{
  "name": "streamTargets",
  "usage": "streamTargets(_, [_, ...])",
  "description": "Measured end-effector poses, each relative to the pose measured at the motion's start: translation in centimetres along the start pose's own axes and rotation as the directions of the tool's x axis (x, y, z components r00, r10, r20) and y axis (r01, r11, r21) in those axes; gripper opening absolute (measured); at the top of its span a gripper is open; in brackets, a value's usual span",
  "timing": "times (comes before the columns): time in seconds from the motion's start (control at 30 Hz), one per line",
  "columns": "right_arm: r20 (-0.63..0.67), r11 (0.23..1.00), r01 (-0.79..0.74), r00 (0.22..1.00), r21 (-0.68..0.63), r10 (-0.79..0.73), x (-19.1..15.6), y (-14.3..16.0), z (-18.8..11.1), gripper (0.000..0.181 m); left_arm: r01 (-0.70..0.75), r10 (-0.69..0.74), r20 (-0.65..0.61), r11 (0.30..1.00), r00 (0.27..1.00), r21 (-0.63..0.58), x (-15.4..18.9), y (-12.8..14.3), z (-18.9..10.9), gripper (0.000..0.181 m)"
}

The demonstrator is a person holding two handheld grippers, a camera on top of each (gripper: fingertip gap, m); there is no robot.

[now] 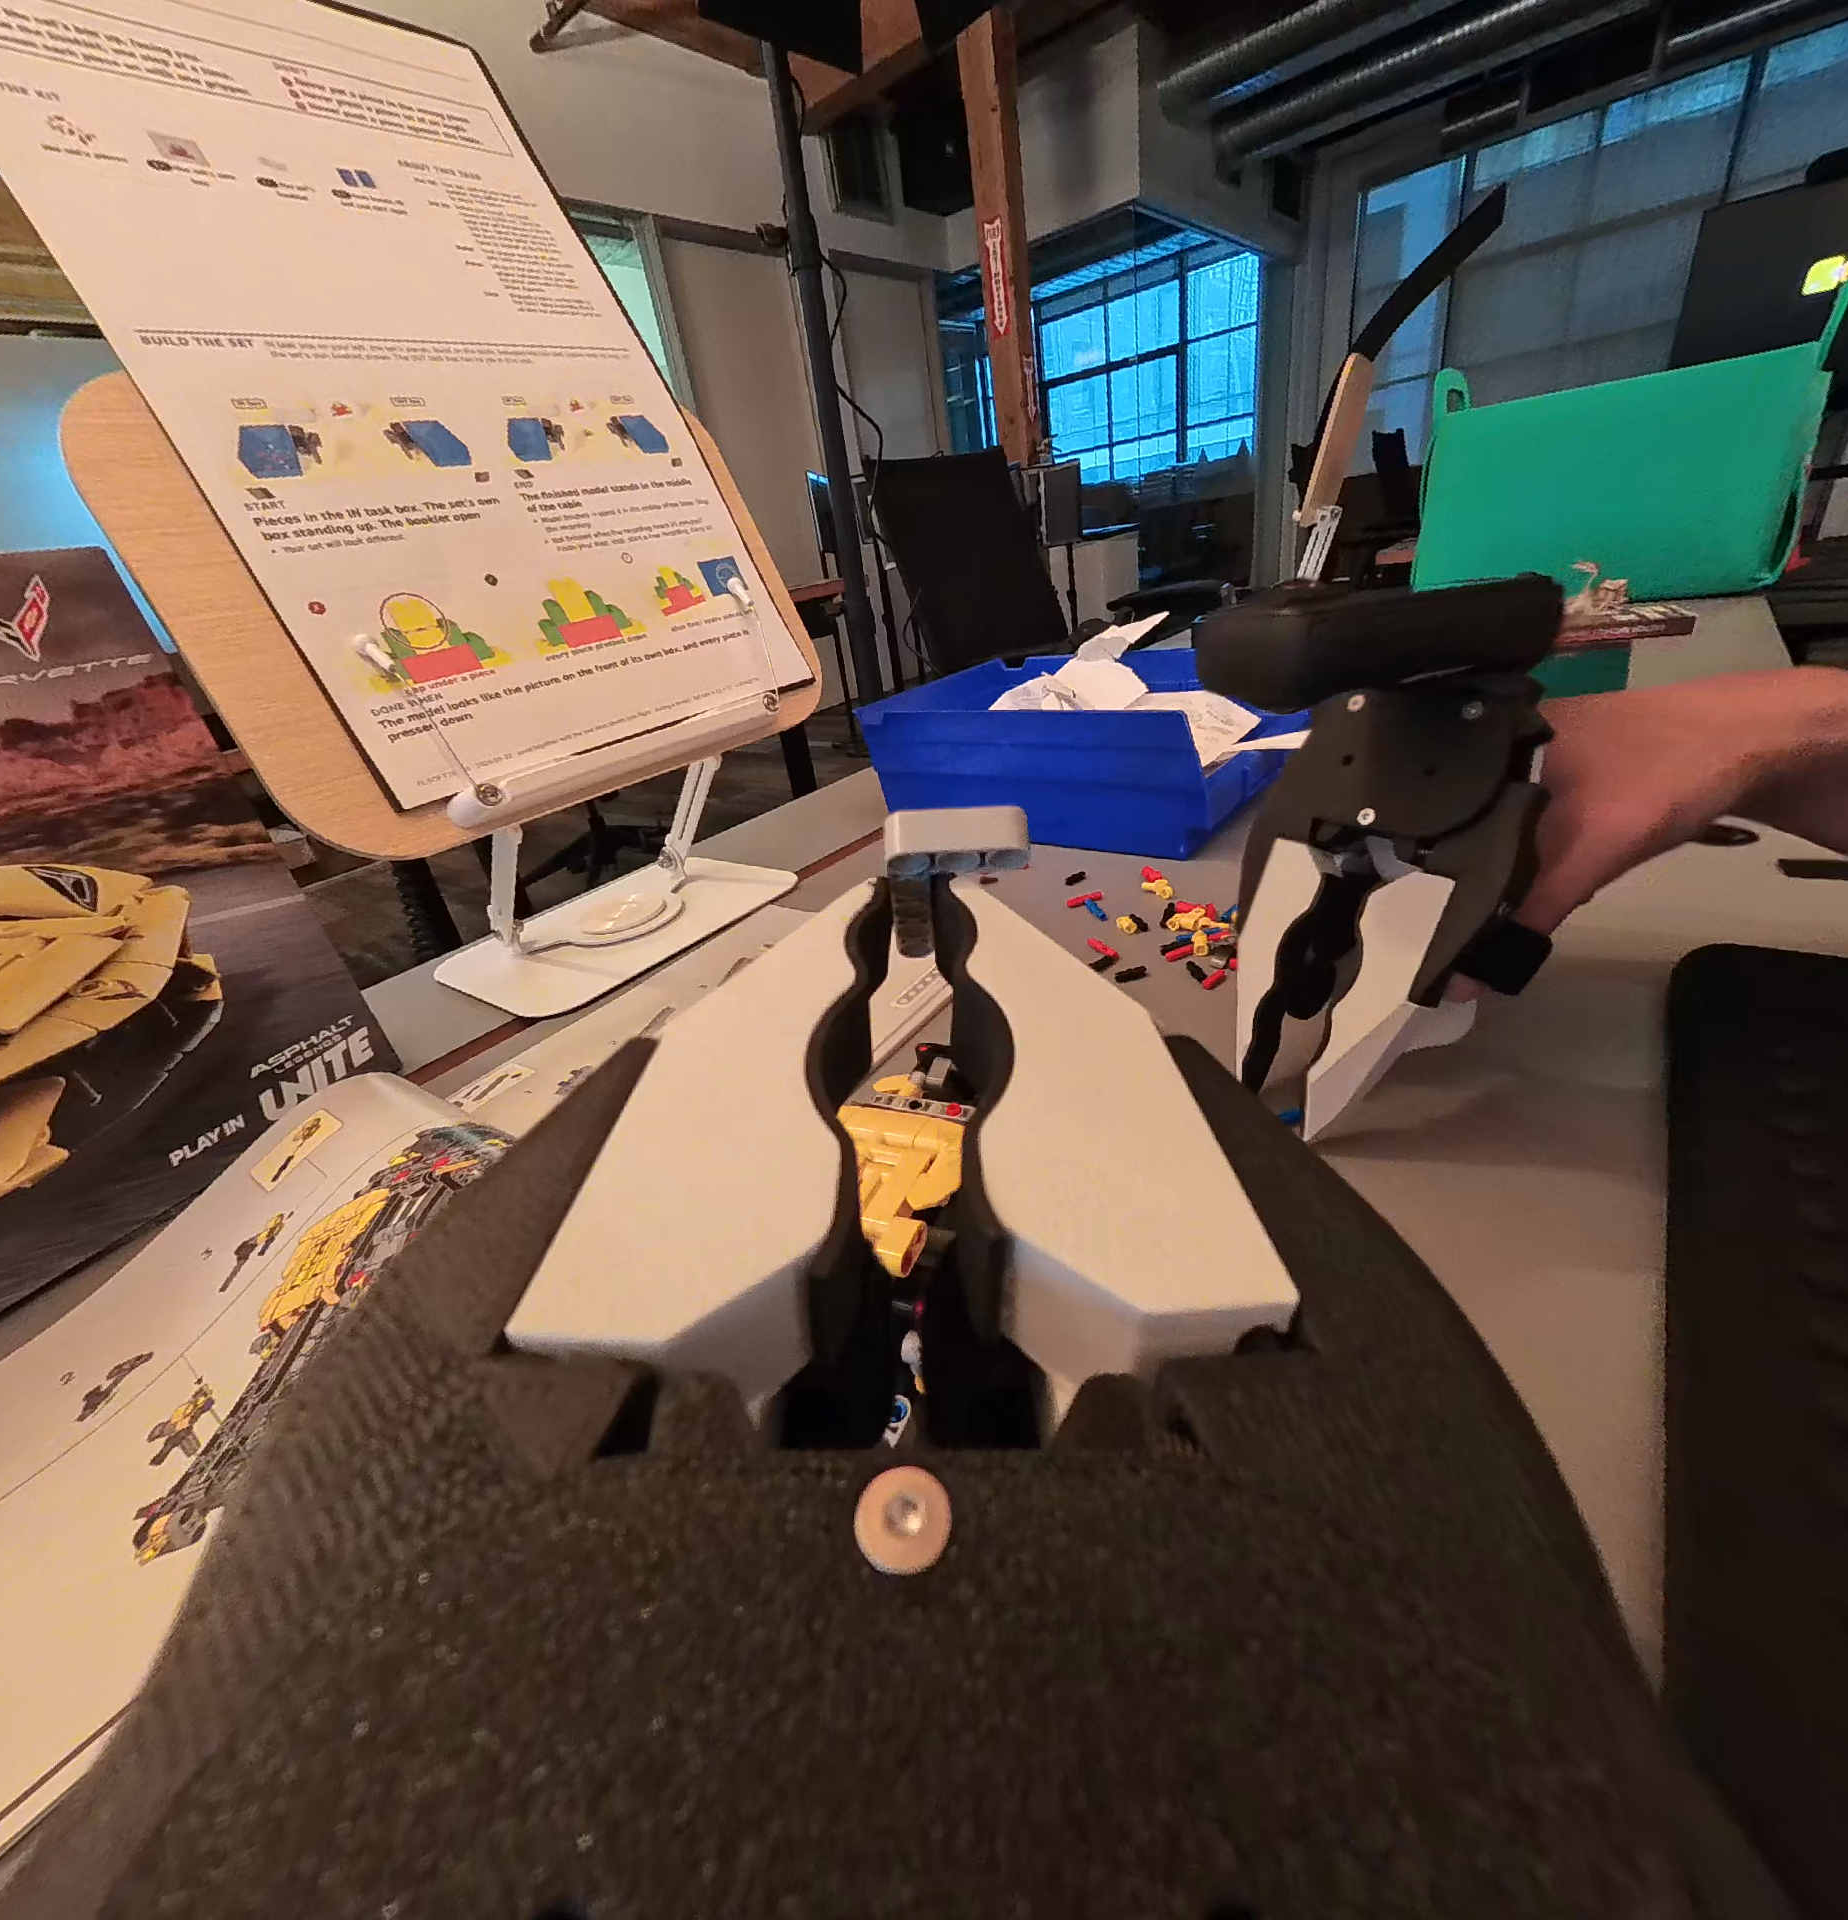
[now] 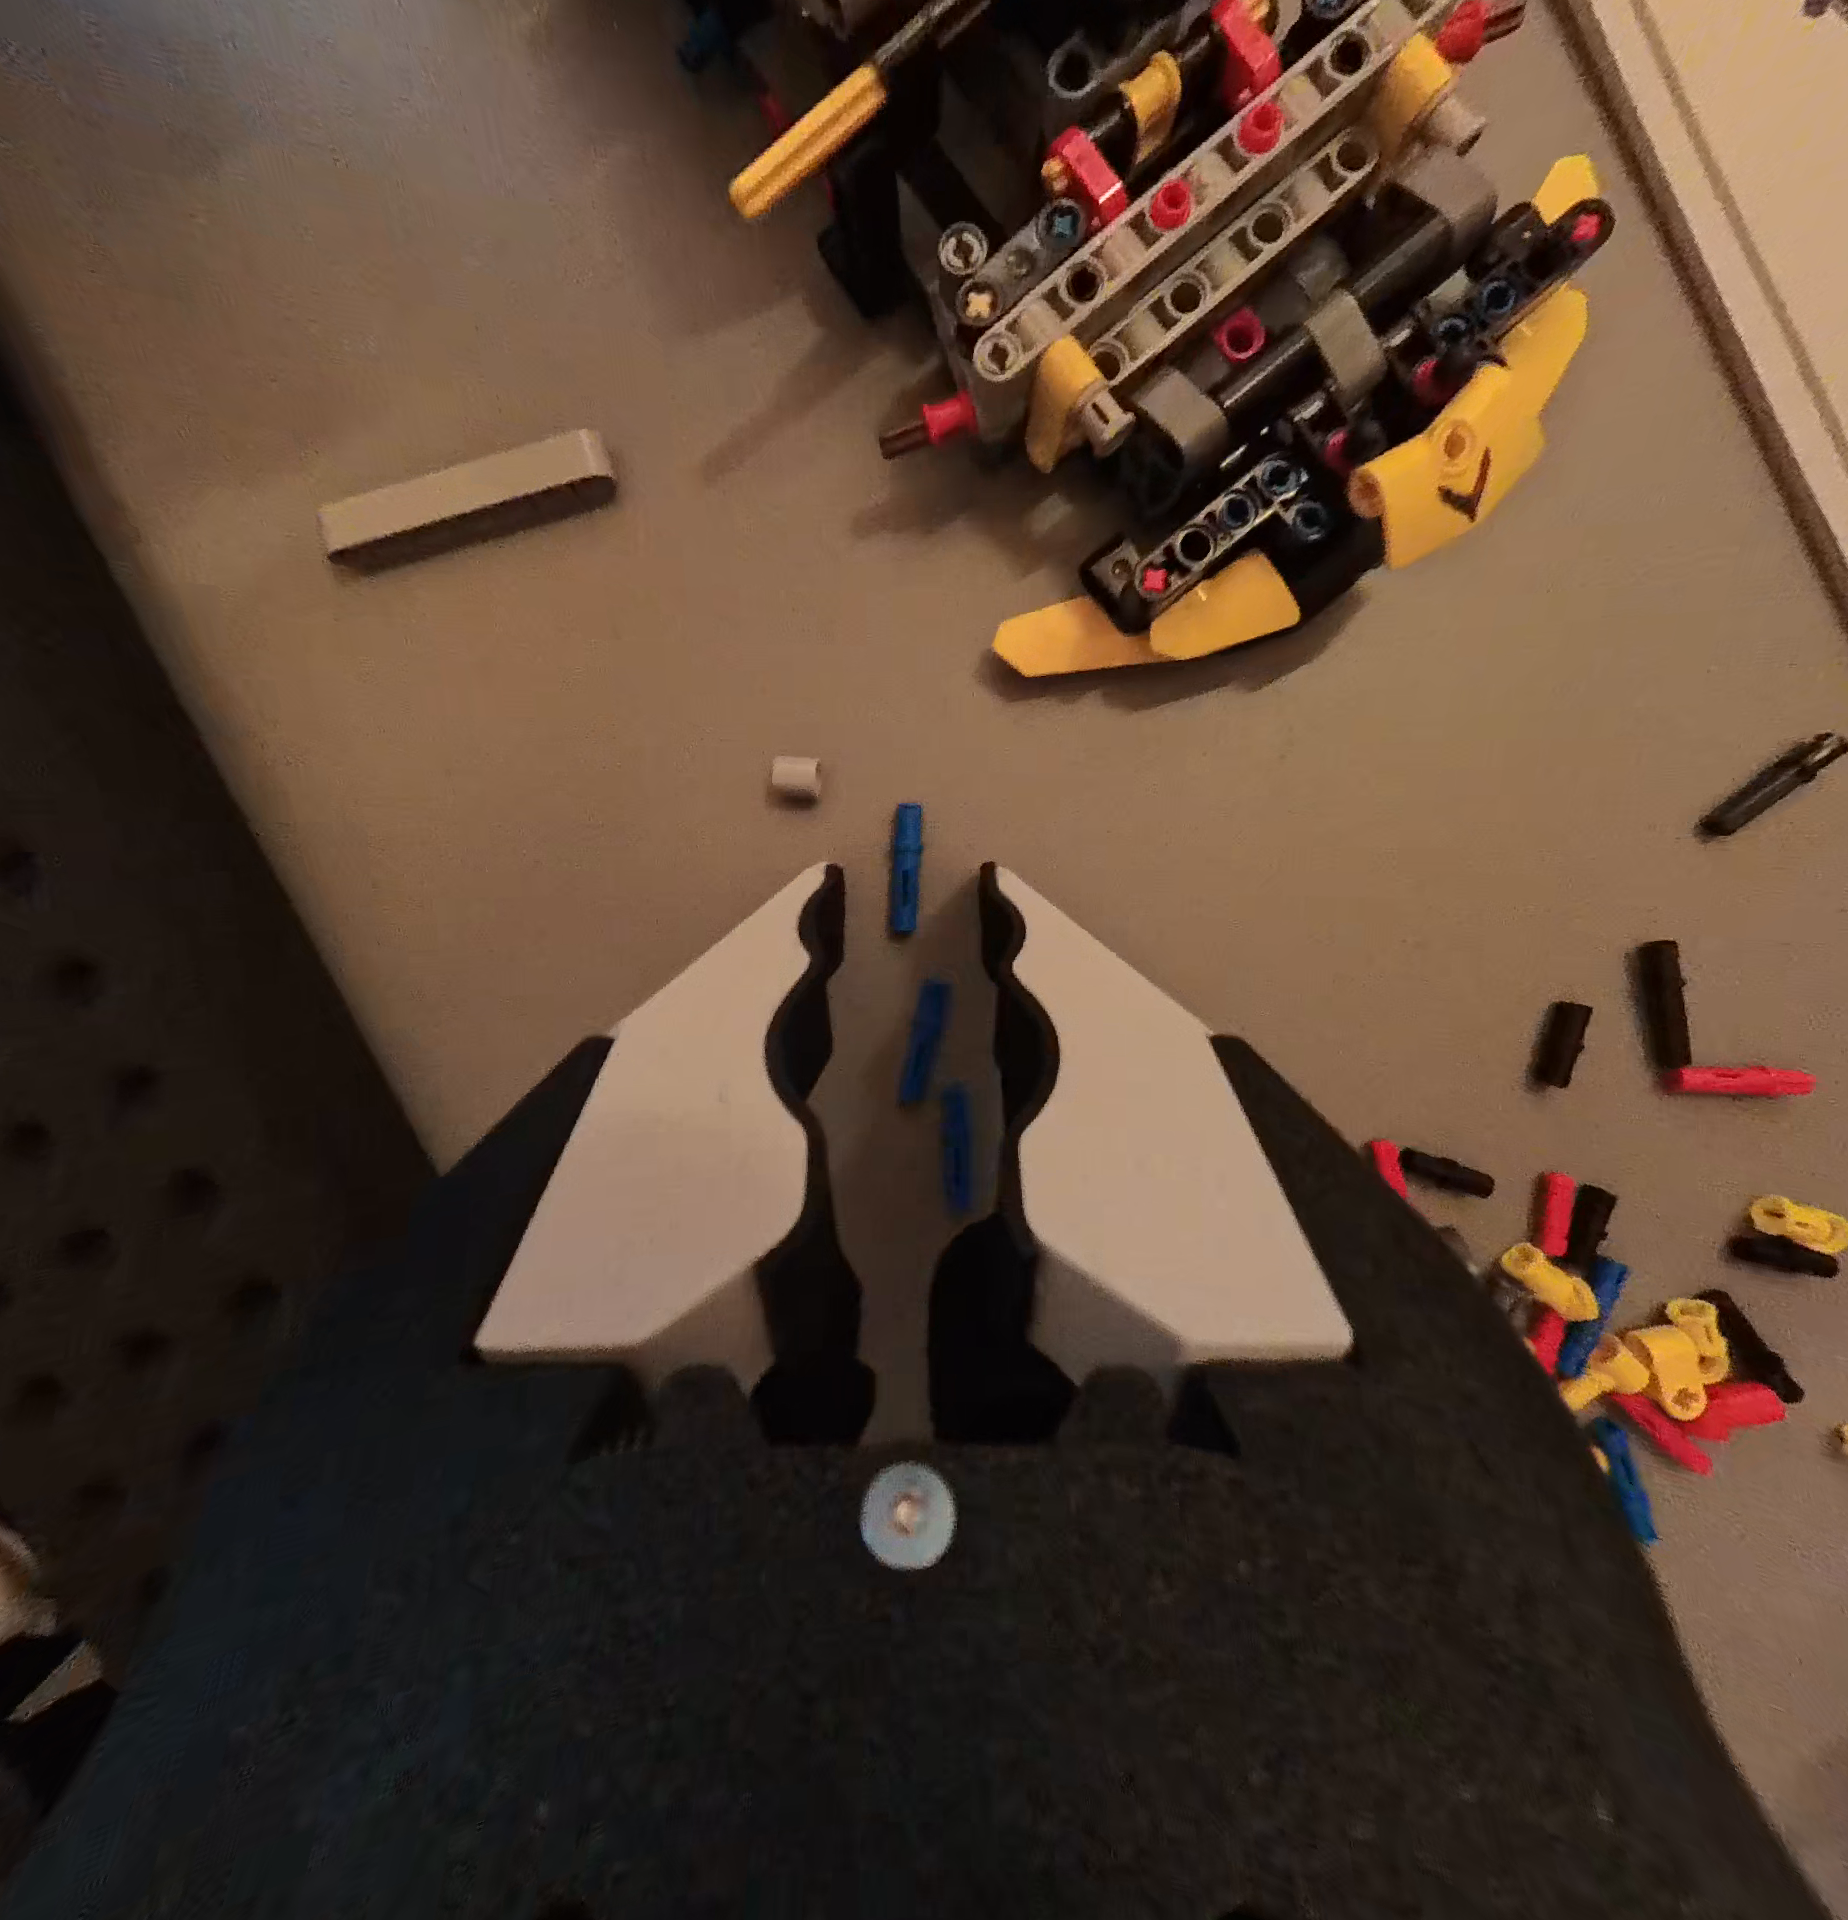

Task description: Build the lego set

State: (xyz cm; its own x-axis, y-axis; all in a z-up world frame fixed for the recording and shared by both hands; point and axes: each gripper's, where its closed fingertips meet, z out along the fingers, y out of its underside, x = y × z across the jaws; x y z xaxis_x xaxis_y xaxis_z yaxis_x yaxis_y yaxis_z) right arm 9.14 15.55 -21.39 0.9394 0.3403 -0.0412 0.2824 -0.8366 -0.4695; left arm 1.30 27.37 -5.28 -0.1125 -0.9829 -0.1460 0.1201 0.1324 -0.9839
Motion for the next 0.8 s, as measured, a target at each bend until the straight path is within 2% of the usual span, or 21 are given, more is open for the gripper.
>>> streamTargets(0.17, [0.048, 0.998, 0.019, 0.999, -0.058, -0.016, 0.17, -0.09, -0.15, 0.024, -0.004, 0.004, -0.011, 1.000, 1.000, -0.014, 0.18, 0.30, 0.12, 0.007])
streamTargets(0.43, [0.031, 0.985, 0.063, 0.998, -0.163, -0.059, 0.71, 0.18, -0.04, 0.020, 0.003, -0.003, -0.020, 1.000, 1.000, -0.025, 0.35, 0.50, 0.23, 0.008])
streamTargets(0.53, [0.053, 0.985, 0.073, 0.996, -0.158, -0.066, 0.21, -0.43, 0.06, 0.020, 0.001, -0.002, -0.023, 1.000, 1.000, -0.029, 0.44, 0.57, 0.27, 0.007])
streamTargets(0.63, [0.011, 0.978, 0.094, 0.996, -0.186, -0.093, 0.67, -0.47, 0.37, 0.011, 0.002, -0.003, -0.027, 1.000, 1.000, -0.030, 0.54, 0.58, 0.28, 0.007])
streamTargets(0.8, [0.003, 0.980, 0.115, 0.993, -0.161, -0.116, 0.87, -0.65, 0.48, 0.008, 0.007, -0.008, -0.031, 0.999, 0.999, -0.042, 0.64, 0.80, 0.38, 0.007])
